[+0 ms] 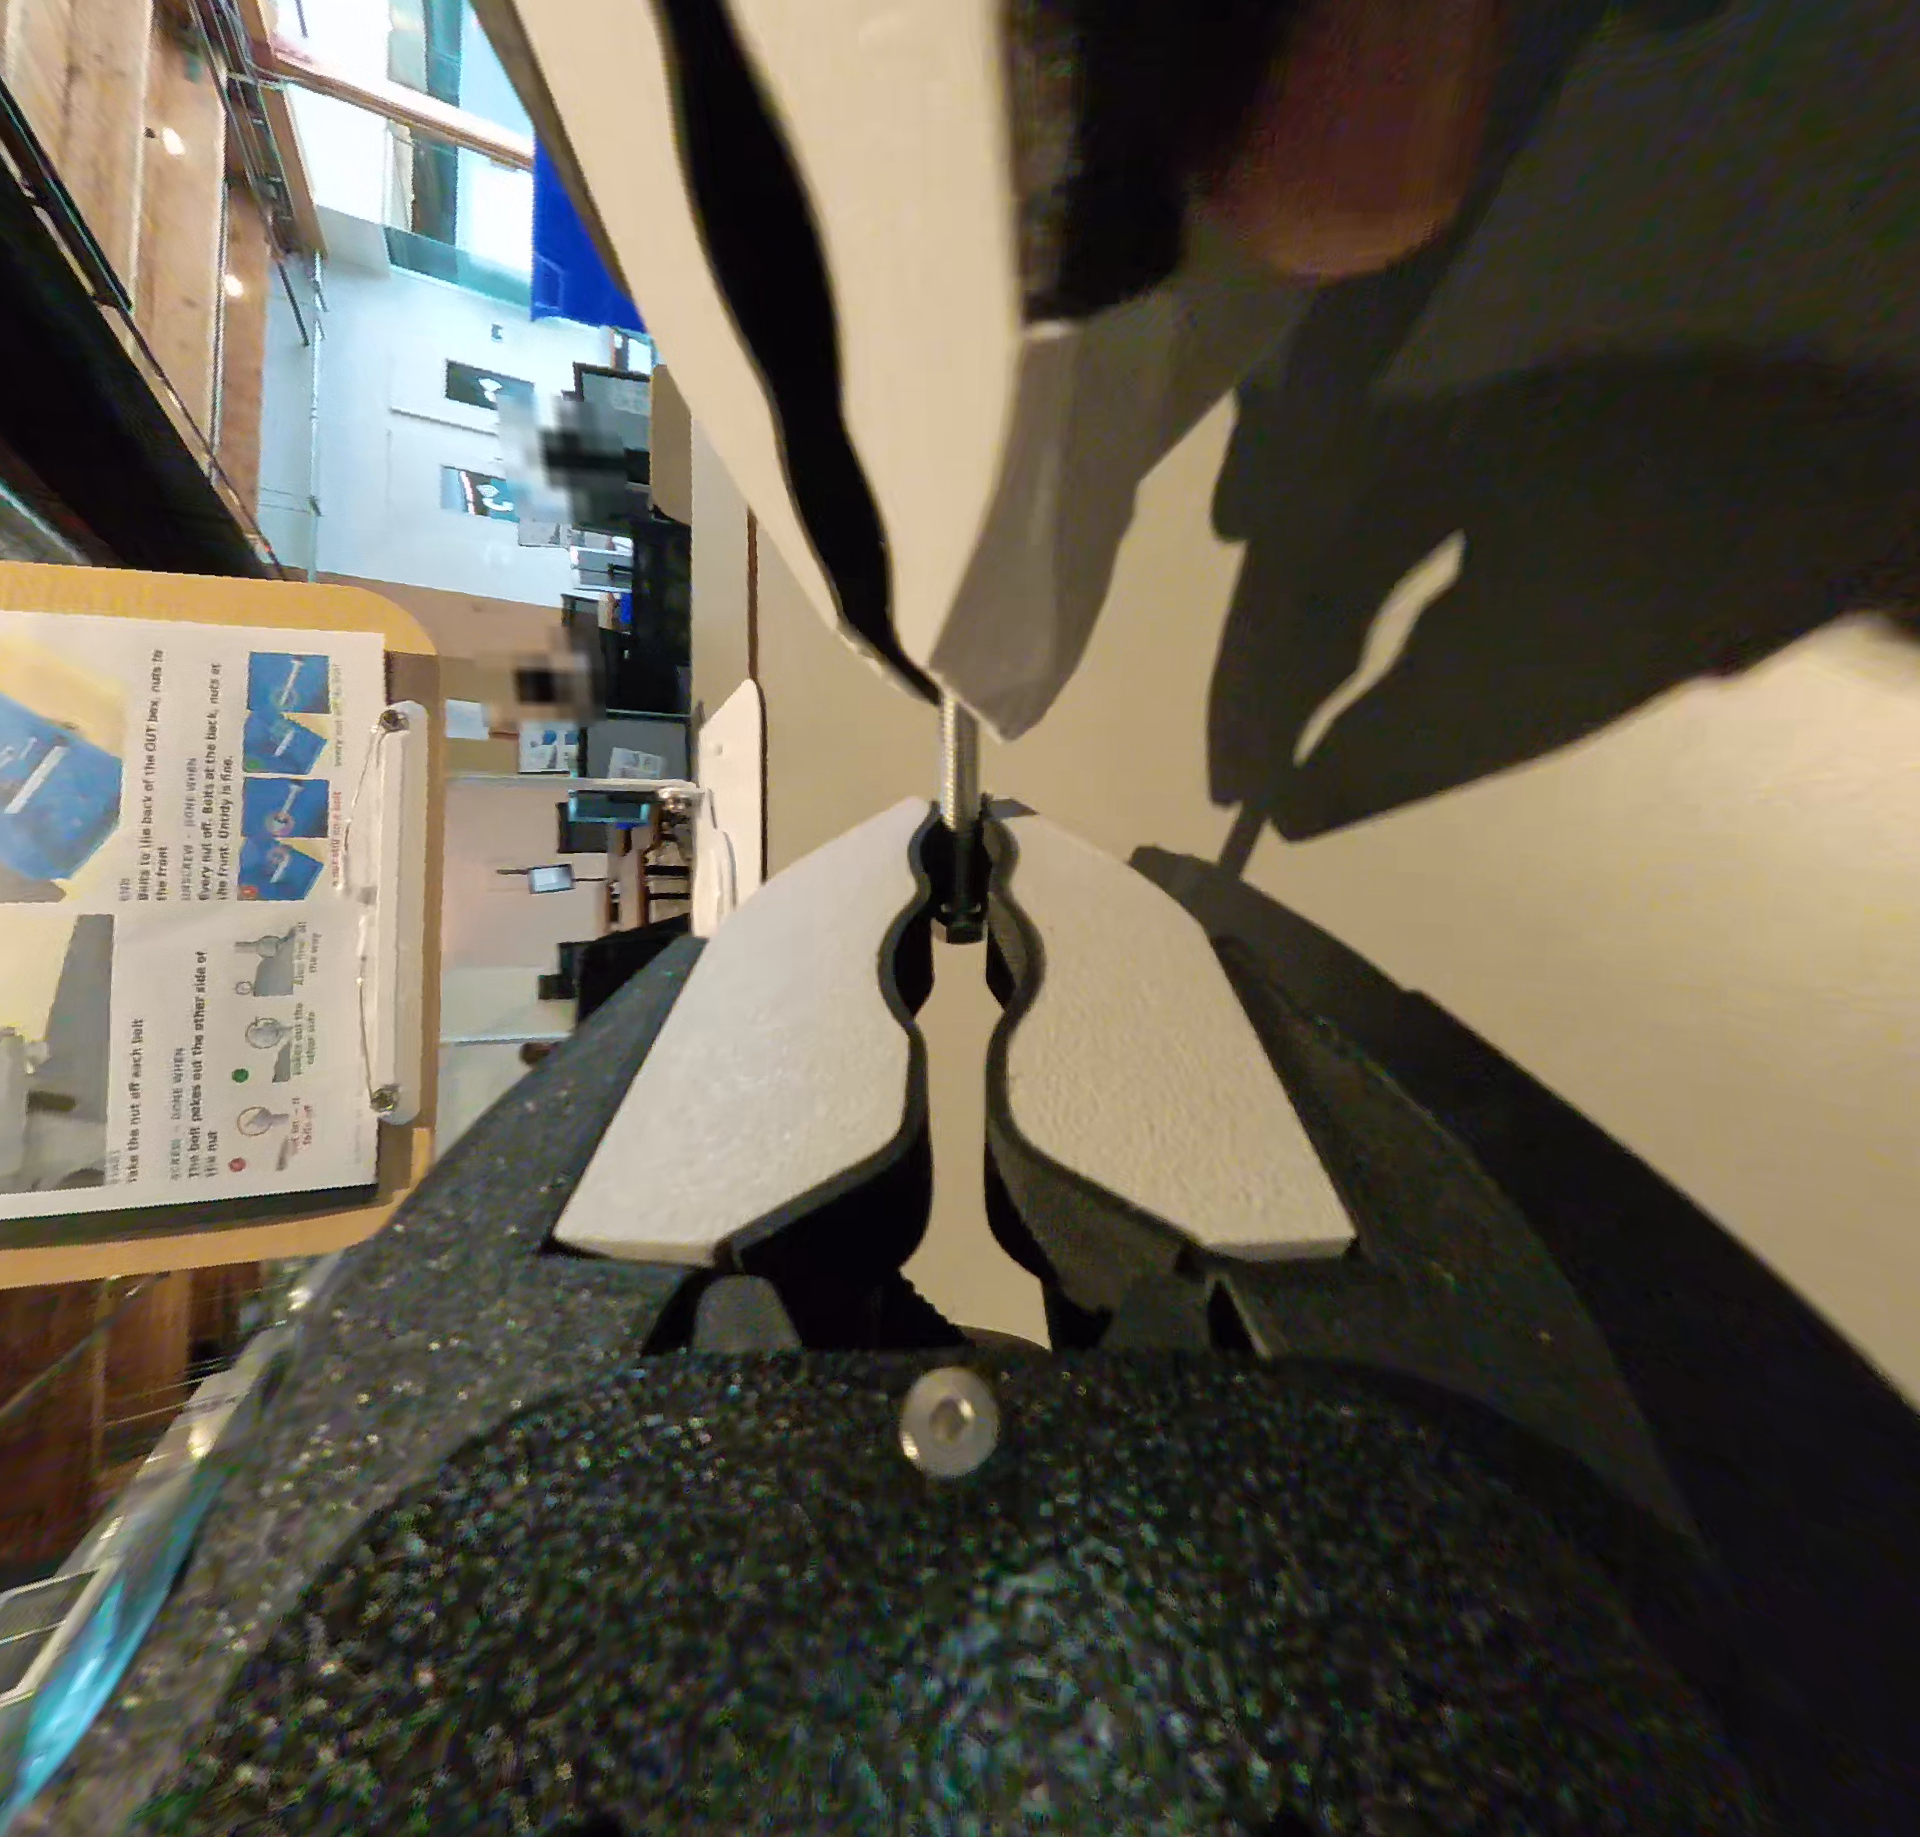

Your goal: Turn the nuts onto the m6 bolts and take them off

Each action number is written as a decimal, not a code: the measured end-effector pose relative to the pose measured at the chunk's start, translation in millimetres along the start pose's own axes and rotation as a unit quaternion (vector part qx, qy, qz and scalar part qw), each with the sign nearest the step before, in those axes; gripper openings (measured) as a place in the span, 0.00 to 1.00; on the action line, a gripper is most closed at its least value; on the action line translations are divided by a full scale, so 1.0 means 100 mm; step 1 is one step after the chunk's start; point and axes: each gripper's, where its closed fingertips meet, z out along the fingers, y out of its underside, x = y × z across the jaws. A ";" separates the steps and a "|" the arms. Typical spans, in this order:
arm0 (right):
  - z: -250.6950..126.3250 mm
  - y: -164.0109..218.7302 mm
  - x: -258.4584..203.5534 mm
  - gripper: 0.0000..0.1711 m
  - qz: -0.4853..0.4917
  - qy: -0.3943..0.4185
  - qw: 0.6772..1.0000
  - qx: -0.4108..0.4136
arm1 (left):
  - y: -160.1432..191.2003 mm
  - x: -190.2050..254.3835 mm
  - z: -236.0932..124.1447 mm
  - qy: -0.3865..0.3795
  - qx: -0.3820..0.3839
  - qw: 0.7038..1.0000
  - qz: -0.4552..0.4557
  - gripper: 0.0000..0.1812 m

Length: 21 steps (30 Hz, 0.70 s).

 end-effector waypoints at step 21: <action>-0.11 -0.07 0.04 0.19 -0.115 0.025 0.993 0.027 | 0.00 -0.07 -0.01 -0.005 0.008 0.999 -0.051 0.03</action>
